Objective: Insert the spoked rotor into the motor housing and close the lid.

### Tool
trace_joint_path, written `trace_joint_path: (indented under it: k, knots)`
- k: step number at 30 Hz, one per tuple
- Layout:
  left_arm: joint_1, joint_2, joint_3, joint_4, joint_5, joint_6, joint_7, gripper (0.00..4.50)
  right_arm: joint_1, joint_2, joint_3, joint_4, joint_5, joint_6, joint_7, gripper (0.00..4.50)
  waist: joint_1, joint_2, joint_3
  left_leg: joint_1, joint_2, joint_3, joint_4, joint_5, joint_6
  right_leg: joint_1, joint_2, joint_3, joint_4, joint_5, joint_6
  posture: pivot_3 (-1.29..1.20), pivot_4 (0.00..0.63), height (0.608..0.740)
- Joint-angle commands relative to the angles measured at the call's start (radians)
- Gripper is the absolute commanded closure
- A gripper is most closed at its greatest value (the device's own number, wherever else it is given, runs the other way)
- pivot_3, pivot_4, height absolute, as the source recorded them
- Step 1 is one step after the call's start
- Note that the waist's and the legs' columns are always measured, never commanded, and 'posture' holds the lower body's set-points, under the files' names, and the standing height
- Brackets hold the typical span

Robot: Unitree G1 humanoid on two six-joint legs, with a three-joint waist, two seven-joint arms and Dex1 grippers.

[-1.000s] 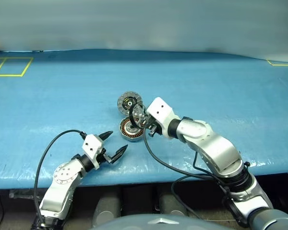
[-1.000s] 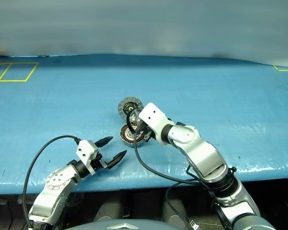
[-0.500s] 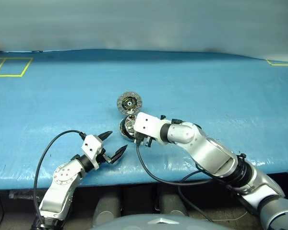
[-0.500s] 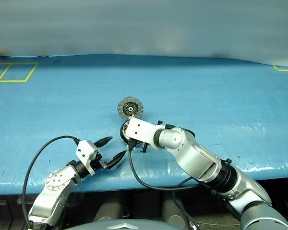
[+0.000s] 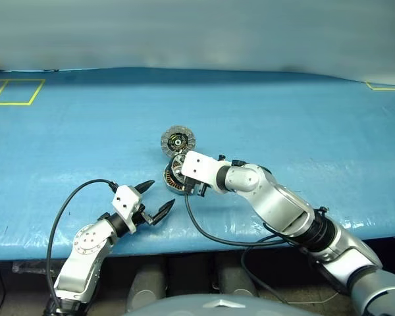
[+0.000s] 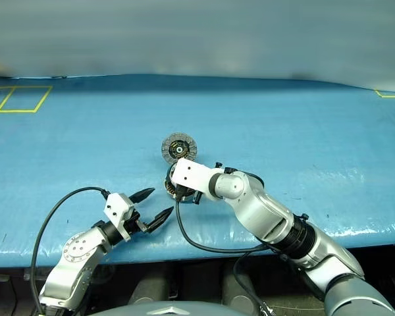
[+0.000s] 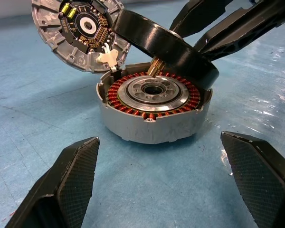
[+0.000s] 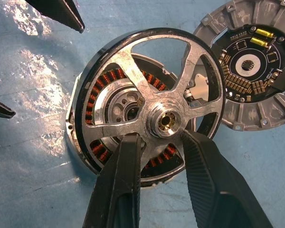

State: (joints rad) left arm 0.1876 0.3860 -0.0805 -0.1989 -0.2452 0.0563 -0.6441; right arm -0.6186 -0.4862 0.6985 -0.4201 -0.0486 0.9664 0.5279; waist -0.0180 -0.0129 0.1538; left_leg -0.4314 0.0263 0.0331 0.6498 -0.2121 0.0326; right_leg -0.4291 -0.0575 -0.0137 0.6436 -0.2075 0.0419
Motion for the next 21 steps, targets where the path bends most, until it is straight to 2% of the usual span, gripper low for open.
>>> trace_joint_path:
  k: [1, 15, 21]
  knots:
    - [0.004, -0.005, 0.006, -0.025, -0.009, -0.011, 0.000, 0.00, -0.022, 0.008, -0.013, -0.007, -0.021, -0.029, 0.017, 3.34, 0.000, 0.000, 0.000, 0.000, 0.000, 0.000, 0.000, 0.000, 0.000, 0.000, 0.000, 0.000, 0.000, 0.000, 0.000, 0.00, 0.150, 0.740]
    - [0.008, -0.010, 0.005, -0.019, -0.007, -0.013, 0.002, 0.00, -0.034, -0.024, 0.043, 0.001, -0.088, -0.059, 0.125, 3.34, 0.001, 0.000, 0.000, 0.000, 0.000, 0.000, 0.000, 0.000, 0.000, 0.000, 0.000, 0.000, 0.000, 0.000, 0.000, 0.00, 0.150, 0.740]
    - [0.009, -0.012, 0.003, -0.016, -0.005, -0.015, 0.000, 0.00, -0.035, -0.013, 0.026, 0.004, -0.112, -0.054, 0.131, 3.34, 0.004, 0.000, 0.000, 0.000, 0.000, 0.000, 0.000, 0.000, 0.000, 0.000, 0.000, 0.000, 0.000, 0.000, 0.000, 0.00, 0.150, 0.740]
